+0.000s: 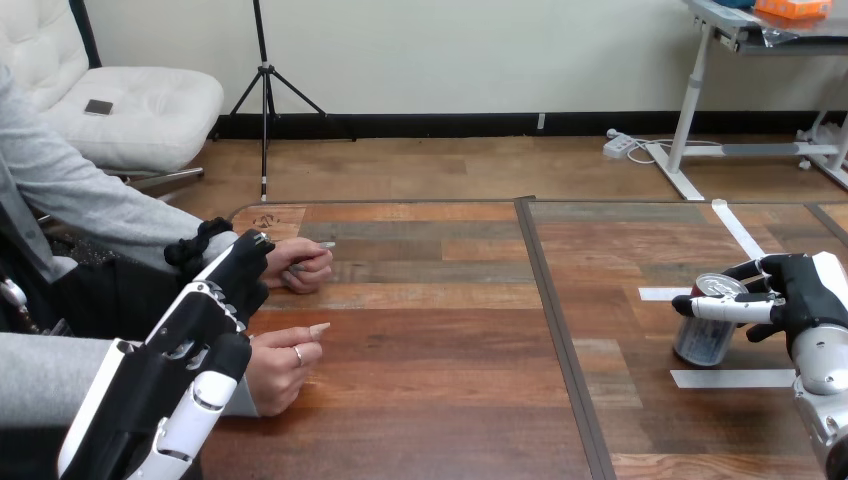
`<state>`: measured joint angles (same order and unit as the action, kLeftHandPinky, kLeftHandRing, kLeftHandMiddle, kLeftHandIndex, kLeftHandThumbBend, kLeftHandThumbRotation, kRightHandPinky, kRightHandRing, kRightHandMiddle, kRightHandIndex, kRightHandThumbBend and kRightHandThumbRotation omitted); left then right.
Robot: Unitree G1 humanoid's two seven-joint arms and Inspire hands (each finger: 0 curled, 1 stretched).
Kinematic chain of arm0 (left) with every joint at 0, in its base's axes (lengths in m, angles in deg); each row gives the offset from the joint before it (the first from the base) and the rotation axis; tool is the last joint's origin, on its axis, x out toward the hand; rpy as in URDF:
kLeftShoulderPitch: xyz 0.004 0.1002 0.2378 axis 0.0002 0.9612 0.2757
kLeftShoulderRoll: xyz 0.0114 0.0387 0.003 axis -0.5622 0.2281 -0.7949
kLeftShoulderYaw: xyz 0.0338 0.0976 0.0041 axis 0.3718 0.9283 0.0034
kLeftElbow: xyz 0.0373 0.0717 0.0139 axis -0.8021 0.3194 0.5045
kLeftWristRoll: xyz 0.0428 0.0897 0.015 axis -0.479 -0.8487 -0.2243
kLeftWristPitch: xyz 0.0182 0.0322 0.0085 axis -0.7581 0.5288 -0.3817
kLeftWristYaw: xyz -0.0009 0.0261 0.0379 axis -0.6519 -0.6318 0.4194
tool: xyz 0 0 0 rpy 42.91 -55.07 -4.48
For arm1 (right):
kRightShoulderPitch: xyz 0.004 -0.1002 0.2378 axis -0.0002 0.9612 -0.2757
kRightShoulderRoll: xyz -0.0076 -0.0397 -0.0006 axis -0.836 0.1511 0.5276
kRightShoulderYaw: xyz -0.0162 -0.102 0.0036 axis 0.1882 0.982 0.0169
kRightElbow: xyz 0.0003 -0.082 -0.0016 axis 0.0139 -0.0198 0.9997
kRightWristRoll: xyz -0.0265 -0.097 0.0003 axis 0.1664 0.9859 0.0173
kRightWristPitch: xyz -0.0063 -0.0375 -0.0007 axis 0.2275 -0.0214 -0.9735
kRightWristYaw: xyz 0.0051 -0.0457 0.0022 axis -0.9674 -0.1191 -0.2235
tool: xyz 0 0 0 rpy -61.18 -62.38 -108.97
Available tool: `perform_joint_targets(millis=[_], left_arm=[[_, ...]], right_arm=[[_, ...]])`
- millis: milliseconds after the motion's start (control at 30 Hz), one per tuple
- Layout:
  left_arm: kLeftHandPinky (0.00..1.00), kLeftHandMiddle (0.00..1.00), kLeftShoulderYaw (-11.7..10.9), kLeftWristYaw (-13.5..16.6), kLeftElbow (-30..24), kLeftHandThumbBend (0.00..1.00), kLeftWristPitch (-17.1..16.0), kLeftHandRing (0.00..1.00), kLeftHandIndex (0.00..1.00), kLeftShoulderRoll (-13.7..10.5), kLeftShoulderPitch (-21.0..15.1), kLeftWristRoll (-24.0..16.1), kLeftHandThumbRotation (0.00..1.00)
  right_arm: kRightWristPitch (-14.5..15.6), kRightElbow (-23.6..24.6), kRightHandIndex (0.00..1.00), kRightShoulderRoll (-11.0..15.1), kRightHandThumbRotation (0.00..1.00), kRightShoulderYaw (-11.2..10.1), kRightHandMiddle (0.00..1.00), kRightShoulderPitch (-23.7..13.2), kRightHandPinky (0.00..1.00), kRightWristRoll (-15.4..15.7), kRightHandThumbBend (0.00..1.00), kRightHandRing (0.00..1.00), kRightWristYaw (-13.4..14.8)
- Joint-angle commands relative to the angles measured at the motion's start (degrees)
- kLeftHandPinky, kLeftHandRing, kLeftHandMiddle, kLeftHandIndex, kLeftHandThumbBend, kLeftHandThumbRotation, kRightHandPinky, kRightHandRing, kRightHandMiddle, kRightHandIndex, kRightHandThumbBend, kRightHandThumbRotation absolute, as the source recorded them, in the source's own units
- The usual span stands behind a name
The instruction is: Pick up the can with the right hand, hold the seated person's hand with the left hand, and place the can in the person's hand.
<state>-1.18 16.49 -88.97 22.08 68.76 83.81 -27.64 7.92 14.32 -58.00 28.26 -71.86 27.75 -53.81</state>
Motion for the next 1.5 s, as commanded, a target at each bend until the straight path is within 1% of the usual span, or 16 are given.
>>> perform_joint_targets(millis=[0, 200, 367, 667, 867, 967, 1267, 1367, 1467], left_arm=[[1.00, 0.99, -0.94, 0.18, -0.51, 0.41, -1.51, 1.00, 0.88, -0.16, -2.81, 0.23, 0.63], [1.00, 0.98, -0.94, -0.28, 0.04, 0.41, -1.88, 1.00, 0.88, -0.14, -3.07, 0.64, 0.63], [1.00, 0.98, -0.91, -0.31, 0.32, 0.41, -1.81, 1.00, 0.88, -0.06, -3.20, 0.95, 0.63], [1.00, 0.98, -0.89, -0.38, 0.41, 0.41, -1.53, 1.00, 0.87, -0.20, -3.16, 0.99, 0.63], [1.00, 0.98, -1.02, 0.05, 0.67, 0.41, -2.16, 1.00, 0.86, -0.06, -3.36, 0.00, 0.62], [1.00, 0.98, -1.03, 0.43, 0.50, 0.41, -2.32, 1.00, 0.86, 0.00, -3.31, -0.58, 0.62], [1.00, 0.98, -0.89, -0.03, 0.96, 0.40, -2.41, 1.00, 0.84, -0.15, -3.69, 0.08, 0.60], [1.00, 0.97, -1.07, 0.23, 1.11, 0.40, -2.65, 1.00, 0.83, -0.21, -3.90, -0.35, 0.59], [1.00, 0.97, -1.55, 0.10, 2.26, 0.39, -3.60, 1.00, 0.82, -0.37, -4.65, -0.75, 0.57]], right_arm=[[-2.68, 0.93, 0.47, 0.97, 0.00, 0.20, 0.47, -3.04, 0.39, 0.03, 0.84, 0.44, 1.46], [-3.98, 1.25, 0.46, 0.92, 0.00, 0.25, 0.46, -2.87, 0.38, 0.08, 0.85, 0.43, 1.83], [-4.26, 1.18, 0.46, 0.92, 0.00, 0.45, 0.47, -3.00, 0.39, 0.29, 0.87, 0.44, 2.04], [-6.29, 1.79, 0.46, 0.69, 0.00, 0.49, 0.46, -3.19, 0.38, 0.07, 0.86, 0.42, 1.62], [-8.16, 2.47, 0.46, 0.59, 0.00, 0.09, 0.45, -3.27, 0.36, -0.70, 0.85, 0.40, 0.35], [-9.28, 2.92, 0.46, 0.81, 0.00, 0.54, 0.44, -3.23, 0.35, -0.34, 0.86, 0.39, -0.01], [-11.93, 4.15, 0.46, 1.20, 0.00, 1.32, 0.45, -3.38, 0.36, 0.35, 0.86, 0.41, -0.36], [-12.47, 4.60, 0.46, 1.36, 0.00, 1.60, 0.45, -3.51, 0.36, 0.56, 0.86, 0.41, -0.55], [-13.16, 5.06, 0.46, 1.53, 0.00, 1.61, 0.46, -3.63, 0.36, 0.44, 0.85, 0.41, -1.42]])
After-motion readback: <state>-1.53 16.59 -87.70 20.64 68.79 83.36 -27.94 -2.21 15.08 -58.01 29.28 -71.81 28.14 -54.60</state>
